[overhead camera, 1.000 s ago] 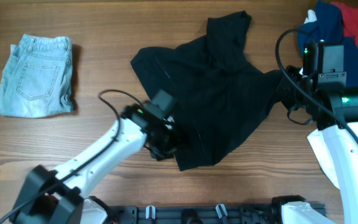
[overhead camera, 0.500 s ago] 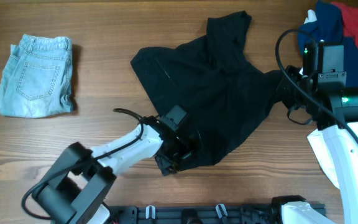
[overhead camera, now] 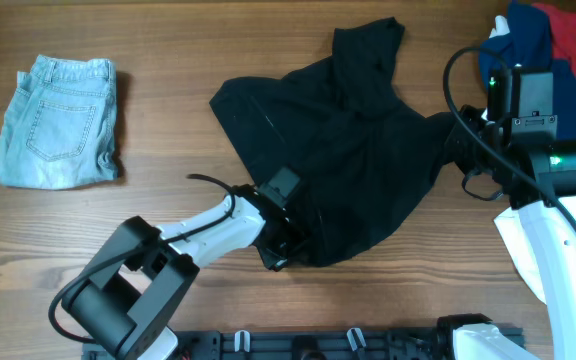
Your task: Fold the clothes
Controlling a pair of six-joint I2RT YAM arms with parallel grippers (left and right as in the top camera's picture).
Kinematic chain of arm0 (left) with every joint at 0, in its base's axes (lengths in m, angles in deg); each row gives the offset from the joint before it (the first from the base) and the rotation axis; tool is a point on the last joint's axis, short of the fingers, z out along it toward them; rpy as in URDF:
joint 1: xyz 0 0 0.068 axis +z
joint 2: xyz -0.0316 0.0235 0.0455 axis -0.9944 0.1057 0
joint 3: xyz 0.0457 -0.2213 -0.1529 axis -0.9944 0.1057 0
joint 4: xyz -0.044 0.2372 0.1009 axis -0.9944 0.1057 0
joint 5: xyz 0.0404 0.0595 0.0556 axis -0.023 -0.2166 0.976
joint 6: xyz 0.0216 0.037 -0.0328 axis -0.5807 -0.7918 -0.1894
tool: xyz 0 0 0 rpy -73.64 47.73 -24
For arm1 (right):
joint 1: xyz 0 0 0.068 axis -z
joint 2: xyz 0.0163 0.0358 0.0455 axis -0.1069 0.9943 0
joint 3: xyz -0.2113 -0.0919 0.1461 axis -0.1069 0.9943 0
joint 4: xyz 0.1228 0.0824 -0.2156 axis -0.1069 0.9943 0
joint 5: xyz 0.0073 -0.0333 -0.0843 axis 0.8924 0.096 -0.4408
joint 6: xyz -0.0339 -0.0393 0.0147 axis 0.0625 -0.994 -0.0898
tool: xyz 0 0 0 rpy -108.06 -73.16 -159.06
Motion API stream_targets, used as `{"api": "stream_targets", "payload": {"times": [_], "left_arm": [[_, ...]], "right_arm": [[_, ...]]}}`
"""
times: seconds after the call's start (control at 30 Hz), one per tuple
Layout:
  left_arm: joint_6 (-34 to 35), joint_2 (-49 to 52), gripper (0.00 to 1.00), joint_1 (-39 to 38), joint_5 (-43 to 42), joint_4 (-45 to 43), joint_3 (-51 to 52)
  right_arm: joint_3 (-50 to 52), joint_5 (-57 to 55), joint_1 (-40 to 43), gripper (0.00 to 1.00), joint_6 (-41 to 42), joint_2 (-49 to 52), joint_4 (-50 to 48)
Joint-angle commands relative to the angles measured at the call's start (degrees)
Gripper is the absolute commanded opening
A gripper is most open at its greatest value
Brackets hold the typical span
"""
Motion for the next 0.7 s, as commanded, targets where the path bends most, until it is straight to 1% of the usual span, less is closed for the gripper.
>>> {"api": "stream_targets", "payload": {"times": [0.0,0.07,0.1,0.13,0.27,0.4,0.47,0.57,0.67], "left_arm": [[-7.02,-4.26,0.04,4.15,0.94,0.72,0.04],[-10.6,-8.11,0.04,6.62,2.1,1.73,-0.09],[-15.23,-12.13,0.04,9.18,3.17,2.99,-0.66],[-16.94,-13.9,0.04,10.25,3.67,3.8,-1.07],[-29.22,-24.83,0.04,16.37,4.68,8.13,-5.25],[-36.92,-33.53,0.04,20.92,7.74,14.69,-11.72],[-40.04,-36.83,0.04,23.17,8.22,17.79,-15.58],[-41.44,-40.85,0.04,26.51,10.23,21.27,-21.18],[-44.46,-44.72,0.04,29.94,10.64,23.04,-27.23]], "right_arm": [[-1.03,0.55,-0.09,0.04,-0.96,0.37,-0.11],[-1.03,0.55,-0.09,0.05,-1.01,0.35,-0.11],[-1.03,0.55,-0.09,0.04,-1.01,0.31,-0.11],[-1.03,0.55,-0.09,0.04,-1.03,0.31,-0.11],[-1.03,0.55,-0.09,0.04,-1.09,-0.66,-0.04],[-1.05,0.55,-0.09,0.04,-1.2,-3.93,-0.11],[-1.05,0.5,-0.09,0.04,-1.25,-6.58,-0.31],[-1.05,0.52,-0.09,0.04,-2.67,-11.23,-1.88],[-1.05,-0.15,-0.09,0.05,-4.33,-17.59,-4.79]]}}
